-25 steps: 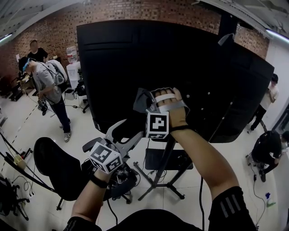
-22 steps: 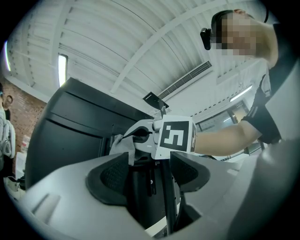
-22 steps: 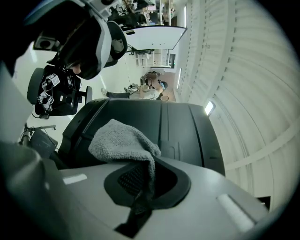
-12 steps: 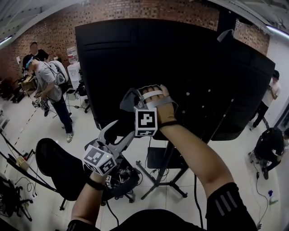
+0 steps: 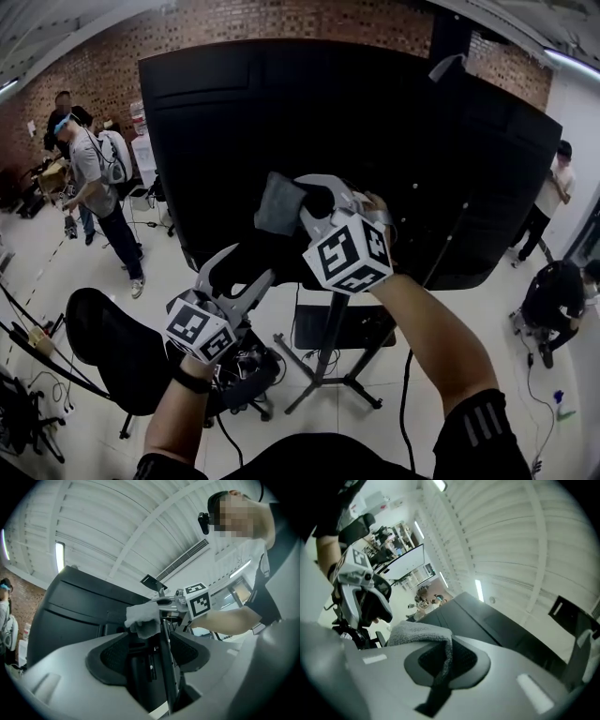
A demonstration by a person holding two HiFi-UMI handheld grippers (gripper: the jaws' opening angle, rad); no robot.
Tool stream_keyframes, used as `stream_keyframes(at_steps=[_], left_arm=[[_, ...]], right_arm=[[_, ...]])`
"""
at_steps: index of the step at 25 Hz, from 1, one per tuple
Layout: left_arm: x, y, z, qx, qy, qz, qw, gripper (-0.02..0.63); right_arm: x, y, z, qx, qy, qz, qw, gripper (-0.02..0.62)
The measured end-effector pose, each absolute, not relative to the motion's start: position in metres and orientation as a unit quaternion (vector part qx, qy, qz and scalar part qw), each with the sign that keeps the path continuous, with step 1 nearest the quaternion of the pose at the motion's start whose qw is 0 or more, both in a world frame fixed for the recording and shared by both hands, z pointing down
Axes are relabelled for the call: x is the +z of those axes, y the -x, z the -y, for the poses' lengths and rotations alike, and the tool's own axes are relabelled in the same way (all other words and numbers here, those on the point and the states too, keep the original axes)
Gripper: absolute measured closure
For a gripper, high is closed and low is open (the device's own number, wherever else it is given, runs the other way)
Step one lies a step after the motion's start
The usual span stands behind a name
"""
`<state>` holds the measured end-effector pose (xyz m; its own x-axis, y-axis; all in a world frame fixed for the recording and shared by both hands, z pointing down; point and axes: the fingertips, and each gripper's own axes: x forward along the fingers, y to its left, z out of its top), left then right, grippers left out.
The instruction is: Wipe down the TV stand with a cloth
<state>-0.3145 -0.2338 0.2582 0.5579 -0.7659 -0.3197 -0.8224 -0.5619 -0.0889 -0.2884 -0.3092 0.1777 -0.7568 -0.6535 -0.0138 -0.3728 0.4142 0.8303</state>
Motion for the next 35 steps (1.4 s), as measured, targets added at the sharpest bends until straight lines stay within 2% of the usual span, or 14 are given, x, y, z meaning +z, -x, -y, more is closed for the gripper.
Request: stream_keyframes(at_steps=[6,16,35], left_arm=[[0.236,0.27,0.235,0.139,0.885,-0.425,0.131,0.304],[0.233,0.222,0.251,0.137,0.893,-0.41,0.127,0.304],[0.272,0.205,0.261,0.114,0.898,-0.415,0.093,0.304]], right_arm=[[0.136,0.193,0.311,-0.368,-0.35,0.855,0.101,0.586],[0.132,0.091,0.357,-0.33,-0.435,0.831,0.105,0.578],[0.226,0.131,0.366,-0.311,-0.381,0.858,0.148,0.584]])
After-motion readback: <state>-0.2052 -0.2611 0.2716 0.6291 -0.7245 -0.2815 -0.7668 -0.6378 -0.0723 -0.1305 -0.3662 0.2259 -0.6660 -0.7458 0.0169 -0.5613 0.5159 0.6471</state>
